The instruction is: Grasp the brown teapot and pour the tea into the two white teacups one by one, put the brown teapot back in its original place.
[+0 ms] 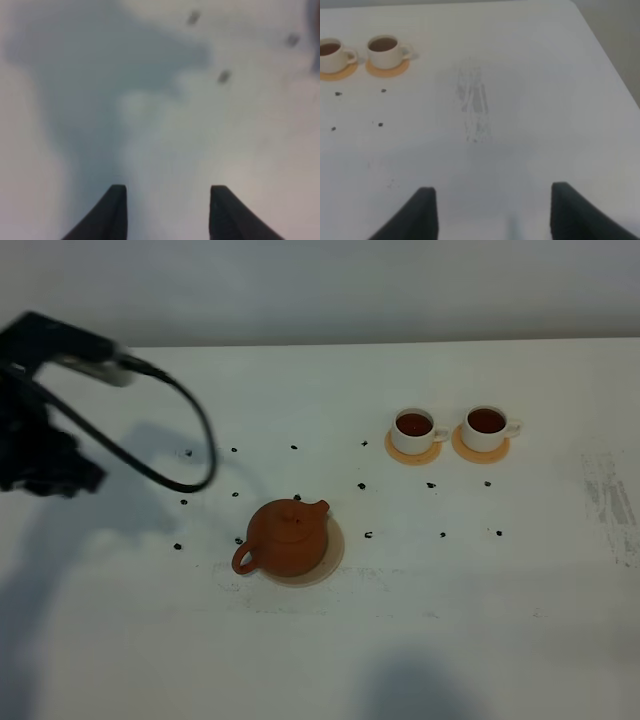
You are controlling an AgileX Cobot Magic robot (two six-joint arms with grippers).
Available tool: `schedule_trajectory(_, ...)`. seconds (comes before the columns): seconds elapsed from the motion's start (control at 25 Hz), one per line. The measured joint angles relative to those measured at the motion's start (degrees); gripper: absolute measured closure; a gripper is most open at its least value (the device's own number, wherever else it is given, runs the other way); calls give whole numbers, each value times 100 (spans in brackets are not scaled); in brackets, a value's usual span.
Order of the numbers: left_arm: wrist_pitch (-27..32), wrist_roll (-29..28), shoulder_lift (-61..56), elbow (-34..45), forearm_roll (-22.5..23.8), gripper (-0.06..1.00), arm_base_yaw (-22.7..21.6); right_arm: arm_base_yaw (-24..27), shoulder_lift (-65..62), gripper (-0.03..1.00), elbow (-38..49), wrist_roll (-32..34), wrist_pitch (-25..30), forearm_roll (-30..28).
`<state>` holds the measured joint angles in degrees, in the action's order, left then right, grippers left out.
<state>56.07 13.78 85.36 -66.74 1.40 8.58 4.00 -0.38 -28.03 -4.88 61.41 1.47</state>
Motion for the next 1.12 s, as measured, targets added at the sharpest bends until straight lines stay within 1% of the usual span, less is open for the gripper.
schedule_trajectory(0.08, 537, -44, -315, 0, 21, 58, -288, 0, 0, 45, 0, 0, 0, 0)
schedule_trajectory(0.16, 830, -63, -673, 0, 21, 58, -474, 0, 0, 45, 0, 0, 0, 0)
schedule_trajectory(0.28, 930, -81, -1142, 0, 21, 58, -741, 0, 0, 45, 0, 0, 0, 0)
schedule_trajectory(0.36, 937, -86, -1398, 0, -14, 58, -838, 0, 0, 45, 0, 0, 0, 0)
schedule_trajectory(0.56, 897, -86, -1909, 0, -107, 58, -925, 0, 0, 45, 0, 0, 0, 0)
schedule_trajectory(0.64, 897, -86, -2167, 39, -210, 58, -934, 0, 0, 45, 0, 0, 0, 0)
schedule_trajectory(0.72, 833, -86, -2601, 328, -401, 58, -948, 0, 0, 45, 0, 0, 0, 0)
schedule_trajectory(0.84, 782, -86, -3405, 1156, -644, 58, -1086, 0, 0, 45, 0, 0, 0, 0)
schedule_trajectory(1.0, 780, -86, -4475, 2298, -663, 58, -1213, 0, 0, 45, 0, 0, 0, 0)
schedule_trajectory(1.12, 769, -86, -5173, 2874, -757, 58, -1220, 0, 0, 45, 0, 0, 0, 0)
